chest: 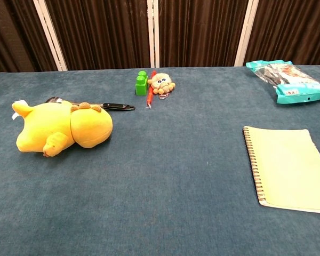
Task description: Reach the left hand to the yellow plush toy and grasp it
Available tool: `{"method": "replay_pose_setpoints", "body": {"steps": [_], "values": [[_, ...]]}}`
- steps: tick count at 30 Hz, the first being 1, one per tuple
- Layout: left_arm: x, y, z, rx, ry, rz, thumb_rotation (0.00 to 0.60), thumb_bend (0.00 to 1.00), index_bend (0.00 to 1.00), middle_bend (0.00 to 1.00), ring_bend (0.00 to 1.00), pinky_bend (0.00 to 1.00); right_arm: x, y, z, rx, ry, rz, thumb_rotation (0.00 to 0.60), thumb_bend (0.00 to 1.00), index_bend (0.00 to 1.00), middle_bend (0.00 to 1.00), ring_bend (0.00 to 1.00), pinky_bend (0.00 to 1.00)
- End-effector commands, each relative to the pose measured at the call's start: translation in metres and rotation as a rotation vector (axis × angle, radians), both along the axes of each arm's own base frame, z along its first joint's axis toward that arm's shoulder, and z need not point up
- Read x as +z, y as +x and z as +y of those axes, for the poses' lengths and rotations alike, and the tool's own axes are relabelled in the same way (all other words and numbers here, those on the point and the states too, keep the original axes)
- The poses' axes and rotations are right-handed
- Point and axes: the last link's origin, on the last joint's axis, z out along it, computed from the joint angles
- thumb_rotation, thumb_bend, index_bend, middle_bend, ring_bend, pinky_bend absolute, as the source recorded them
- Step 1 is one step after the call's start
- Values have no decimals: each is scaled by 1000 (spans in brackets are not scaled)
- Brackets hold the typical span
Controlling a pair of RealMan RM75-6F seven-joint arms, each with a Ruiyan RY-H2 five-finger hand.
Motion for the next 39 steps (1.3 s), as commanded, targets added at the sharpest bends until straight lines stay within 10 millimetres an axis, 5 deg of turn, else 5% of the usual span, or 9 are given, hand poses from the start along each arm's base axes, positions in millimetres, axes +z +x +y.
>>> {"method": "replay_pose_setpoints", "body": {"steps": [1, 16, 39], "values": [[-17, 10, 10, -45, -22, -33, 600, 1000, 0, 0, 0, 0, 0, 1, 1, 6, -1, -2, 600, 71, 0, 0, 0, 0], [-77, 40, 58, -99, -34, 25, 600, 1000, 0, 0, 0, 0, 4, 1, 1, 7, -3, -22, 600, 71, 0, 0, 0, 0], [-130, 52, 82, -70, -122, 119, 600, 1000, 0, 0, 0, 0, 7, 0, 1, 4, 0, -41, 600, 70, 0, 0, 0, 0]]}}
